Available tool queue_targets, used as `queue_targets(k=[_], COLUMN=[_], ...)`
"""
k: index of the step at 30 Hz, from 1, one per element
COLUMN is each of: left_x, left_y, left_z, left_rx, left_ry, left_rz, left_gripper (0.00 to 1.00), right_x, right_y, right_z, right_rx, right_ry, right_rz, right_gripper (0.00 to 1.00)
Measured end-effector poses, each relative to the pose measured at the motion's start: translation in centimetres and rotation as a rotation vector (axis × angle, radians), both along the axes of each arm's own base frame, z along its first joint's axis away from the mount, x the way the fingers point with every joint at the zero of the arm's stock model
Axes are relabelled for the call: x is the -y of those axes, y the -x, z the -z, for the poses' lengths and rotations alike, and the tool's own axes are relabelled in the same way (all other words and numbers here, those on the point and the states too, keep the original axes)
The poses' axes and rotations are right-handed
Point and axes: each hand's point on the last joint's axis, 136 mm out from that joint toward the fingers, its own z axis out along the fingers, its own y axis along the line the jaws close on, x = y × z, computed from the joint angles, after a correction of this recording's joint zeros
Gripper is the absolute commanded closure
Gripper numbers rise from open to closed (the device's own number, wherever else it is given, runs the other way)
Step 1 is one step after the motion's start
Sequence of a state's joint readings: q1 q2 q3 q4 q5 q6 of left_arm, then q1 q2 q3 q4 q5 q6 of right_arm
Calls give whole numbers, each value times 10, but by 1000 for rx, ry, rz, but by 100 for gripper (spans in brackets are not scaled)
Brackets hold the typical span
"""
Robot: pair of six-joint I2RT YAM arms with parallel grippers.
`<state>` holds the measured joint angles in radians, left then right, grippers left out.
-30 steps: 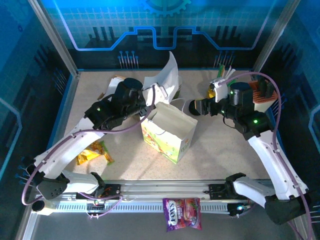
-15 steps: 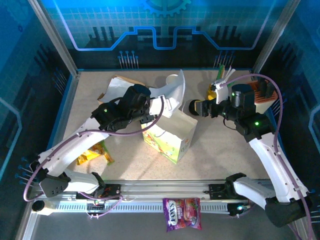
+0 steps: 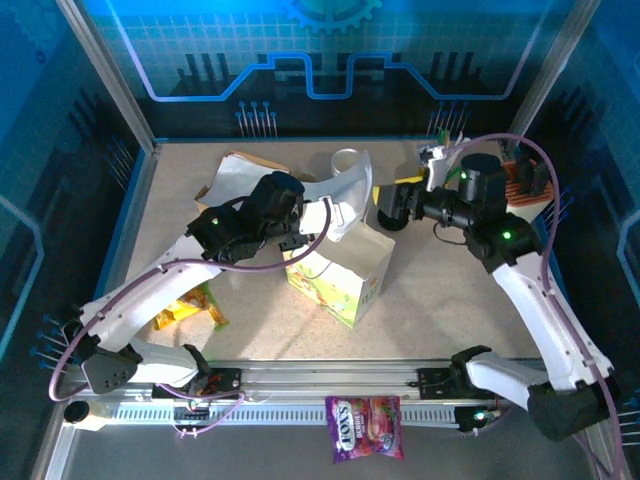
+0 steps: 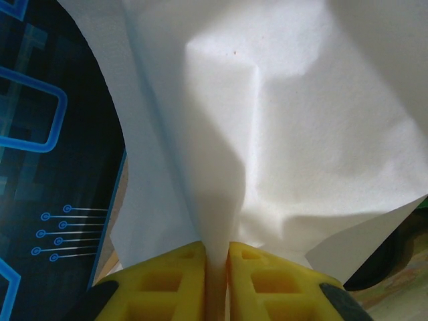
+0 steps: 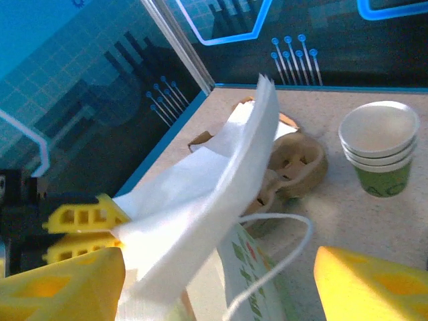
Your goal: Pack the takeout coffee
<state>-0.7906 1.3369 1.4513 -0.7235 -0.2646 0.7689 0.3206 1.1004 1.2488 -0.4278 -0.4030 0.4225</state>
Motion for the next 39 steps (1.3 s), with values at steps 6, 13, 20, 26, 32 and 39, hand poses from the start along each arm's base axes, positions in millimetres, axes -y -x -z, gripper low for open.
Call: queue_targets(k=[6, 13, 20, 26, 32, 39], left_x=[1, 2, 3, 4, 7, -1], left_y=[0, 1, 0, -1, -4, 3], left_z=[2, 4, 6, 5, -3, -33], left_rx=[-4, -5, -6, -5, -2, 30], left_ry=[-5, -6, -8, 9, 70, 187], left_rz=[1, 6, 6, -3, -35, -76], left_gripper=[83, 82, 79, 63, 42, 34], right_x=[-17, -29, -35, -33, -31, -40], right_y=[-23, -48, -54, -53, -41, -27], right_z=[-2, 8, 20, 9, -27, -45], right_rx=[-56, -107, -146, -85, 40, 146], right_ry=[-17, -3, 3, 11, -28, -55], right_rz=[-10, -9, -21, -23, -40, -126], right_gripper=[24, 41, 85, 100, 100, 100])
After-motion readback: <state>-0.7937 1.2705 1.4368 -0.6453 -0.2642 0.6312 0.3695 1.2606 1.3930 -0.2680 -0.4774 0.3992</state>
